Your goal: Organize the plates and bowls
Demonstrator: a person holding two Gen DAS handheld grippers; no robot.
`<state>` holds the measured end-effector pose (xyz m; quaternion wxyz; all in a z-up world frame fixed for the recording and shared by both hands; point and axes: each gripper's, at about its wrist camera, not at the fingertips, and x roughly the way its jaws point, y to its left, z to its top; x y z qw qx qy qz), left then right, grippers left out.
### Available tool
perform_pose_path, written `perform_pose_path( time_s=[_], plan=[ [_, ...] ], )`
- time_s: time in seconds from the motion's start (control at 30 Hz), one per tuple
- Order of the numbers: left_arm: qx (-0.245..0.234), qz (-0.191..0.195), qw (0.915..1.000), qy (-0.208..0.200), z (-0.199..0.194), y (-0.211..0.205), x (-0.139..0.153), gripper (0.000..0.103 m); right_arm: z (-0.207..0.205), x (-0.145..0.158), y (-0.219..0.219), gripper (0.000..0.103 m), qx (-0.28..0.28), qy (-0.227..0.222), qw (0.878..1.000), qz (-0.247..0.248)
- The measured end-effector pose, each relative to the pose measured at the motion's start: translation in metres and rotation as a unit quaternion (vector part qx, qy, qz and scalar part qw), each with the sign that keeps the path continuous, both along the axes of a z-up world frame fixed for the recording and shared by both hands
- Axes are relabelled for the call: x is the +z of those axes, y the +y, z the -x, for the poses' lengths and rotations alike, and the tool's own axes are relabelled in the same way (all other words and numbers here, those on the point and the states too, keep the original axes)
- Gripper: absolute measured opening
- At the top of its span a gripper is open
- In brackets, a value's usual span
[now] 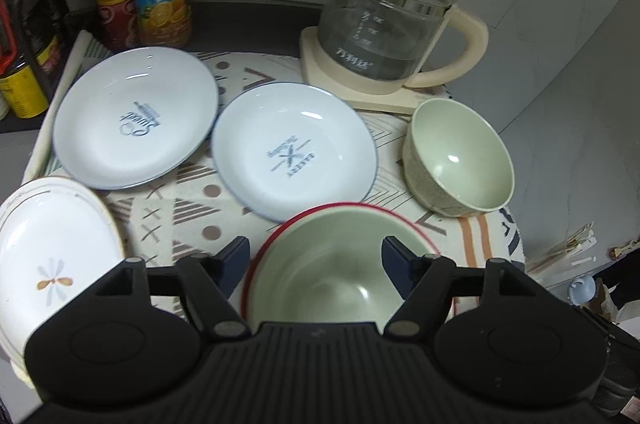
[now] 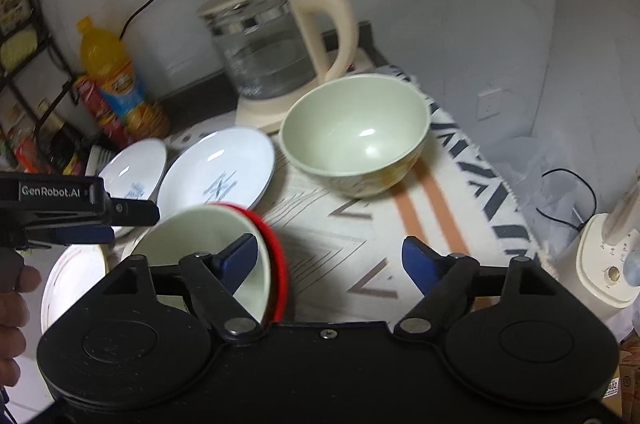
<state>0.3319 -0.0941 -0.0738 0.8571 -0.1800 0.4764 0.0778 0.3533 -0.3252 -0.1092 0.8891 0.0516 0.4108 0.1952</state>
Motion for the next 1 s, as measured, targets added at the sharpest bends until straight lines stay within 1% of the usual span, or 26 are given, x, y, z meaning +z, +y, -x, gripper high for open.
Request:
perform_pose_path(
  time_s=[0.13, 0.53, 0.67, 0.87, 1.0],
  plan=[
    [-0.013, -0.001, 0.9999, -0.004, -0.011, -0.007, -0.001, 0.071, -0.008, 0.001, -0.008, 0.083, -0.020, -0.001, 1.000, -0.003],
    [-0.052, 0.014, 0.9984, -0.016, -0.053, -0.028, -0.008, 0.071, -0.040, -0.007, -0.026, 0.083, -0.079, 0.012, 0.997, -0.020],
    [-0.061, 0.009, 0.9980, -0.016, -0.071, -0.034, -0.012, 0.071, -0.051, -0.011, -0.026, 0.083, -0.093, 0.019, 0.995, -0.027],
    [-0.077, 0.019, 0.9968, -0.015, -0.095, -0.038, -0.021, 0.071, -0.071, -0.019, -0.023, 0.083, -0.115, 0.021, 0.993, -0.034],
    [-0.089, 0.024, 0.9956, -0.014, -0.112, -0.043, -0.031, 0.070, -0.084, -0.028, -0.024, 0.082, -0.127, 0.034, 0.991, -0.039]
  ],
)
